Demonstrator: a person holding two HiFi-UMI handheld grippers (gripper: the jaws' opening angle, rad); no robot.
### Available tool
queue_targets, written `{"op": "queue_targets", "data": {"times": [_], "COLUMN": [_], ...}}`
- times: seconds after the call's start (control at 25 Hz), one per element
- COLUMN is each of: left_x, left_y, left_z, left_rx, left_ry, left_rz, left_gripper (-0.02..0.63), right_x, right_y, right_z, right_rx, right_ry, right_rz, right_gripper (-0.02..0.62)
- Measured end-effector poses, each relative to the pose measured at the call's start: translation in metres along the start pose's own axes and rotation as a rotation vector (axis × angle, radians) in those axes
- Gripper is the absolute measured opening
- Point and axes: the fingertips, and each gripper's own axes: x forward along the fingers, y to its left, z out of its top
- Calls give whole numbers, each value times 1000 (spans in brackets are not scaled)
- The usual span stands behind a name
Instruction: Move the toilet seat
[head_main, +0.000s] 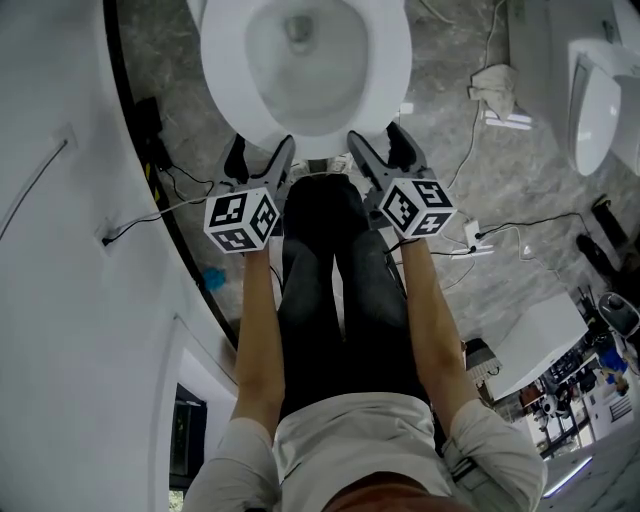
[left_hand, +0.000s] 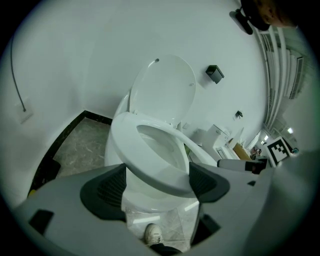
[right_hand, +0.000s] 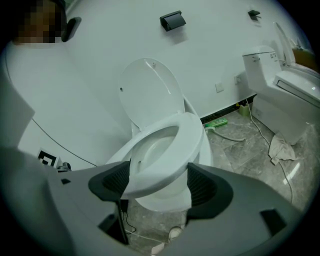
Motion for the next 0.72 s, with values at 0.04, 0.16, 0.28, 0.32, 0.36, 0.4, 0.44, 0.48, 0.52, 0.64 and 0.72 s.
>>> {"op": "queue_targets", "data": {"times": [0.04,0.16,0.28,0.32,0.36,0.4,0.44,0.48,0.52,0.64,0.72], "left_x": [-2,-6,-10,-12,-13,-15,-17,-18,-20,-23,-25], "left_y": [-1,-4,-7,-9,-10,-11,-12,-13,-14,-16,-18], "left_z": [2,9,18,21,25,28,31,33,36,42,47], "left_rx": [-3,-8,-15,-20,-25,-31,-37,-42,-47,-58,-68], "left_ry": [-8,-32,-58,-69,-81,-94,-107,-121,-132,-154,-171], "left_rz": [-4,-19,-31,-34,-37,-41,-45,-48,-49,-48,-47], "left_gripper": [390,391,393,394,394,394,395,396,396,396,396], "right_x": [-2,-7,-11,-12,-14,-15,-17,-18,-20,-22,-24], "right_y": [2,6,11,12,13,15,16,17,18,21,22], "right_z": [2,9,17,20,23,26,29,32,34,40,44], "right_rx": [4,8,13,15,18,20,22,23,25,32,38], "right_ry": [-6,-16,-33,-41,-49,-57,-63,-69,-74,-89,-104], "right_rz": [3,13,26,30,34,37,40,43,45,51,55], "right_gripper": [382,382,382,382,382,380,379,377,377,376,374]}}
